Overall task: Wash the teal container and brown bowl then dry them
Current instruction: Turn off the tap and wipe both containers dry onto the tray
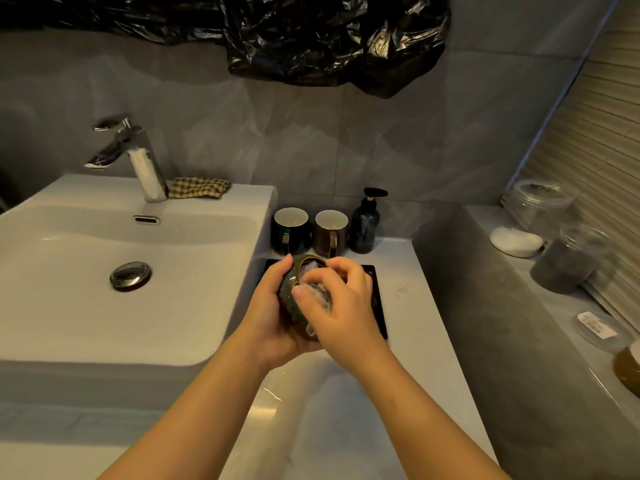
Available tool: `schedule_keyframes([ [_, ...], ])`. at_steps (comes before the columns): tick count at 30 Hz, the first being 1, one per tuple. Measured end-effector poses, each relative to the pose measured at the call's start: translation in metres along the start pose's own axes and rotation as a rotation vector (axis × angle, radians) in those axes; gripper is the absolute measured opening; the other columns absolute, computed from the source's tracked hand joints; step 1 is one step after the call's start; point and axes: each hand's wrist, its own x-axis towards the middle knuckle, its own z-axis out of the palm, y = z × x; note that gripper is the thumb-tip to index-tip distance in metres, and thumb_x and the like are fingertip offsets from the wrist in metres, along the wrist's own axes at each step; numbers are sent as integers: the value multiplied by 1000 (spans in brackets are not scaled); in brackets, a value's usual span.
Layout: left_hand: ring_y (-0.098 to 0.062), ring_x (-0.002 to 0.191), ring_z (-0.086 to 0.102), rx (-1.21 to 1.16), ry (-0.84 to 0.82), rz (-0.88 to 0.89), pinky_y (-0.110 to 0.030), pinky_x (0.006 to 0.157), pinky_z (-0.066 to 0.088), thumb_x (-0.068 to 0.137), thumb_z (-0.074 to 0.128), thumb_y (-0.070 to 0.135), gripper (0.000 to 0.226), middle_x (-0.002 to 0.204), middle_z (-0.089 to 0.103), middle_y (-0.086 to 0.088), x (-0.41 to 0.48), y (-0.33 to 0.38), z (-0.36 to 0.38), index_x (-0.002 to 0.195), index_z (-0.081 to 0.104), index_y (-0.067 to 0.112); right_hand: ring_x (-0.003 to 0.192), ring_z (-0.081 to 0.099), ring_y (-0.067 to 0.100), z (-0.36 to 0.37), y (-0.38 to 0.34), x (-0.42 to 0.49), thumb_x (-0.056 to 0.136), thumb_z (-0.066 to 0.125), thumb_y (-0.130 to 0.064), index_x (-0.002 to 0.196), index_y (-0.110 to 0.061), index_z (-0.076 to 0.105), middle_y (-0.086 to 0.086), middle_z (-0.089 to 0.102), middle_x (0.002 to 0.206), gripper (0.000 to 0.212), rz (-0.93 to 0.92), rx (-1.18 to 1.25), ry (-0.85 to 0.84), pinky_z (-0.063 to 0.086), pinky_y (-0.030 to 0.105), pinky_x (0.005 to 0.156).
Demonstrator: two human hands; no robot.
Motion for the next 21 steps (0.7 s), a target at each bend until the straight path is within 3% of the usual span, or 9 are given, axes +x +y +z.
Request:
schedule_keyframes([
  [3, -22, 70, 71, 56, -3, 60, -37, 56, 55, 82, 46, 57, 48, 85, 74, -7, 1, 4, -2, 92, 70, 17, 100, 48, 5, -4, -3, -2, 80, 47, -45, 95, -32, 57, -10, 39, 104, 22, 15, 99, 14, 48, 28, 89],
  [5, -22, 74, 69, 61, 12, 87, -37, 62, 55, 81, 47, 57, 48, 89, 71, -6, 2, 7, -3, 86, 70, 15, 79, 51, 6, -9, -6, -3, 82, 39, -40, 83, -20, 59, -6, 53, 88, 29, -3, 41, -120, 45, 32, 83],
  [6, -22, 80, 66, 54, 18, 102, -36, 68, 54, 80, 48, 57, 47, 92, 69, -6, 2, 8, -4, 86, 69, 15, 77, 49, 7, -11, -8, -4, 83, 33, -39, 80, -17, 61, -5, 58, 81, 36, -32, -85, -204, 40, 32, 88],
  [9, -23, 85, 65, 65, 9, 119, -36, 71, 52, 78, 48, 56, 48, 94, 71, -6, 5, 10, -6, 87, 73, 16, 98, 52, 5, -8, -10, -5, 86, 13, -47, 88, -20, 64, -5, 66, 94, 58, -94, -518, -220, 14, 31, 110],
  [12, -22, 88, 64, 134, -25, 134, -37, 81, 47, 73, 54, 53, 44, 94, 71, -7, 6, 5, -3, 86, 75, 17, 115, 47, 11, 0, -7, -2, 78, 3, -65, 109, -21, 57, -5, 60, 115, 77, -96, -605, -132, 15, 35, 114],
  [15, -21, 86, 64, 164, -51, 135, -36, 78, 48, 73, 55, 52, 41, 90, 70, -6, 6, 3, 0, 86, 74, 18, 121, 41, 16, 8, -6, 0, 75, 21, -66, 119, -19, 53, -3, 50, 125, 72, -35, -208, -134, 32, 39, 108],
  [18, -21, 72, 68, 207, 3, 106, -35, 58, 54, 80, 48, 53, 43, 80, 72, -6, 3, 9, 3, 86, 70, 17, 108, 50, 11, 5, -8, -2, 78, 46, -43, 107, -14, 63, -13, 54, 106, 44, 93, 356, -194, 41, 34, 102],
  [20, -23, 69, 68, 192, 26, 87, -39, 56, 56, 80, 47, 55, 46, 78, 72, -9, 0, 13, 1, 86, 69, 14, 99, 55, 10, -2, -6, -3, 77, 47, -35, 88, -21, 67, -12, 60, 97, 27, 144, 462, -242, 44, 34, 96],
  [21, -26, 73, 67, 186, 36, 87, -41, 59, 56, 79, 48, 55, 47, 79, 72, -10, 0, 14, 0, 87, 69, 14, 95, 57, 14, -6, -2, -2, 77, 47, -38, 80, -19, 68, -6, 62, 91, 28, 117, 373, -249, 46, 36, 92],
])
